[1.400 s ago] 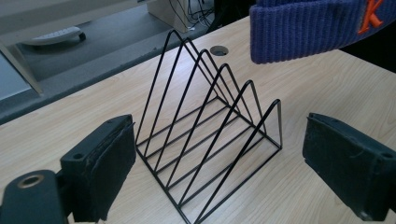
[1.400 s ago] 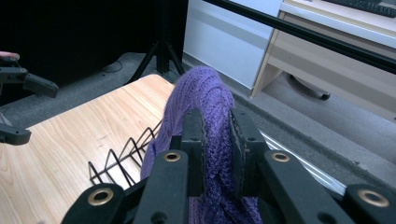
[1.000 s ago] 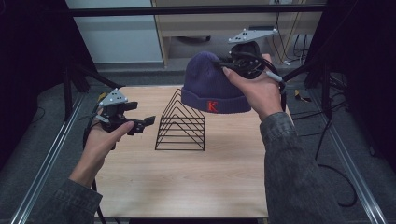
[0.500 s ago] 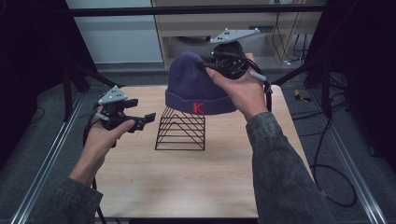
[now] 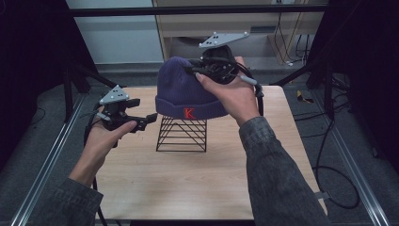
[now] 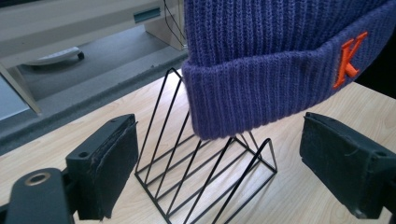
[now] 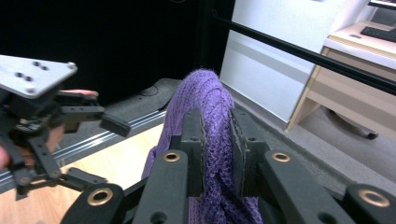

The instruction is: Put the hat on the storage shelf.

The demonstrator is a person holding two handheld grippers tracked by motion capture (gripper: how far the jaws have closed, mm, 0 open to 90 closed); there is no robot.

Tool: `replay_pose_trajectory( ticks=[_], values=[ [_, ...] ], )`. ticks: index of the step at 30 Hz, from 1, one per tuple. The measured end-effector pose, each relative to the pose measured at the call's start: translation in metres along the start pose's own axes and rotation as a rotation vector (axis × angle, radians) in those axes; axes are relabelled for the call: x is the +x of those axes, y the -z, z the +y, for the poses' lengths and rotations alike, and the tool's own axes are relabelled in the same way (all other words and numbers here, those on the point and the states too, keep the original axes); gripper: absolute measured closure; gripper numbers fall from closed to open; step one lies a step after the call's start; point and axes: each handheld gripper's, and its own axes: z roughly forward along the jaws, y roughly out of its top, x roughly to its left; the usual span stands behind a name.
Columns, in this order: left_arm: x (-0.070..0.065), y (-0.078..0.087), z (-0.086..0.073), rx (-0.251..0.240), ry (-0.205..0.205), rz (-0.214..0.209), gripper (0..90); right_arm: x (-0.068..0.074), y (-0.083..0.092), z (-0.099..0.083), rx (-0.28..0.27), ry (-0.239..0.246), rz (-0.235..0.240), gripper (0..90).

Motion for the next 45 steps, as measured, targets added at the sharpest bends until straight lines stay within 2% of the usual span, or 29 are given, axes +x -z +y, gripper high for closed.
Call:
replay_pose_trajectory(
  ticks=[12, 16, 19, 21, 22, 23, 24, 25, 27, 32, 36, 41, 45],
  values=[
    [0.000, -0.011, -0.005, 0.011, 0.007, -0.064, 4.8, 0.019, -0.003, 0.003, -0.012, 0.021, 0.059, 77.5],
    [0.000, -0.018, -0.006, 0.031, 0.030, -0.089, 5.0, 0.022, -0.004, 0.003, -0.013, 0.024, 0.075, 77.5],
    [-0.001, -0.025, -0.005, 0.074, 0.022, -0.116, 10.6, 0.022, -0.007, 0.000, -0.008, 0.020, 0.079, 77.5],
    [-0.004, -0.028, -0.003, 0.075, 0.017, -0.125, 22.0, 0.021, -0.009, -0.002, -0.003, 0.020, 0.077, 77.4],
    [-0.006, -0.028, -0.001, 0.078, 0.013, -0.124, 28.2, 0.020, -0.009, -0.002, -0.003, 0.015, 0.077, 77.4],
    [-0.007, -0.029, 0.000, 0.080, 0.003, -0.121, 39.7, 0.019, -0.010, -0.003, -0.003, 0.011, 0.075, 77.4],
    [-0.010, -0.029, 0.002, 0.086, -0.026, -0.093, 46.5, 0.018, -0.010, -0.004, -0.003, 0.011, 0.074, 77.4],
    [-0.010, -0.029, 0.003, 0.088, -0.027, -0.088, 59.6, 0.017, -0.010, -0.004, -0.002, 0.008, 0.072, 77.5],
    [-0.011, -0.028, 0.005, 0.083, -0.028, -0.082, 67.7, 0.013, -0.009, -0.005, -0.005, 0.005, 0.064, 77.4],
    [-0.009, -0.016, 0.015, 0.060, -0.014, -0.031, 70.7, 0.001, -0.007, -0.007, -0.009, -0.017, 0.028, 77.2],
    [-0.007, -0.011, 0.021, 0.056, -0.013, -0.019, 70.5, -0.011, -0.009, -0.011, 0.001, -0.035, -0.004, 77.1],
    [-0.004, -0.012, 0.023, 0.057, -0.017, 0.002, 70.3, -0.021, -0.016, -0.017, 0.016, -0.056, -0.023, 77.0],
    [0.000, -0.017, 0.019, 0.060, -0.006, 0.020, 70.2, -0.025, -0.023, -0.021, 0.029, -0.059, -0.030, 76.9]
  ],
)
